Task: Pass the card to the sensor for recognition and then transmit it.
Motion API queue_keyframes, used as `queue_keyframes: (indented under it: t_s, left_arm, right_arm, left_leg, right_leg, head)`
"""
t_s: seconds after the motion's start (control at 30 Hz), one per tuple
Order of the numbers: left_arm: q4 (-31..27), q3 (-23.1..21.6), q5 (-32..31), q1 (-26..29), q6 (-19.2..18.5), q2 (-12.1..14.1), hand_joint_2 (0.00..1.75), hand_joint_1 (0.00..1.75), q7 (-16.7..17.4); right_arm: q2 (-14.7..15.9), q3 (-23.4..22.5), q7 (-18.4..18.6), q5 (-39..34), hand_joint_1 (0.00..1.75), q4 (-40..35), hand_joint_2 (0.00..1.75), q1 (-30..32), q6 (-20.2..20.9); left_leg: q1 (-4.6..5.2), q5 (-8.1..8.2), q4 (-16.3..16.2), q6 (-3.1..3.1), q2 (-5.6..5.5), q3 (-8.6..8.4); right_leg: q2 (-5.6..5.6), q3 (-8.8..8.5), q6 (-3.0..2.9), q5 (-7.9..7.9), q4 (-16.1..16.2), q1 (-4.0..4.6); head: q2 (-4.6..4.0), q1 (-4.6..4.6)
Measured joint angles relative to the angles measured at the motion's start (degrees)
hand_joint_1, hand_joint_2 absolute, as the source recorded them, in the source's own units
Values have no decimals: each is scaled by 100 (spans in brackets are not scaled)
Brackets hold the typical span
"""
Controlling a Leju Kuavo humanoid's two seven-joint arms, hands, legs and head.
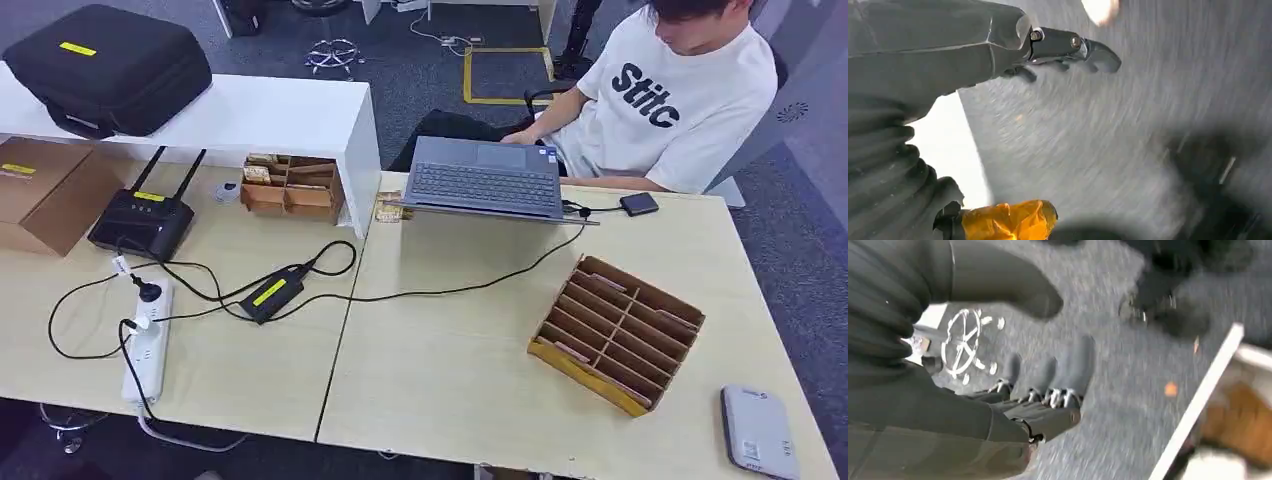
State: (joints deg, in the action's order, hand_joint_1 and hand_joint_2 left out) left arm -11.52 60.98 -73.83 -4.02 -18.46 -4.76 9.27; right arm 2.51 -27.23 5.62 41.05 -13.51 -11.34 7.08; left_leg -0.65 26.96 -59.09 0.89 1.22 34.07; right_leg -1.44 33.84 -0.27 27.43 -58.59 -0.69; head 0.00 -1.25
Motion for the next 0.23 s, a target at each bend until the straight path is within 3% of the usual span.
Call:
queue_keyframes:
  t_s: [0.03,0.13,0.17,0.23]
  left_arm:
    - [0,-37,-20,7,6,41,175,131,-20]
    - [0,-98,13,19,1273,46,175,131,-175]
    - [0,-105,20,21,1543,30,175,131,-181]
    - [0,-122,24,21,1704,28,175,131,-181]
  right_arm:
    - [2,0,57,-22,152,0,175,-54,-100]
    - [2,-2,79,-153,152,-2,175,-89,-194]
    - [7,-2,41,-166,152,0,175,-64,-201]
    - [7,-2,-15,-197,152,0,175,-2,-231]
  left_leg:
    - [0,0,0,0,3,-3]
    - [0,-1,-1,-1,-6,-6]
    - [1,0,-1,-1,-6,-5]
    - [1,0,0,-1,-5,-4]
  right_leg:
    - [3,0,0,0,0,0]
    - [-11,-4,0,0,2,0]
    - [-11,-6,0,0,2,-1]
    - [-8,-5,0,0,1,-1]
  head:
    - [0,-2]
    - [0,0]
    - [0,0]
    - [0,-2]
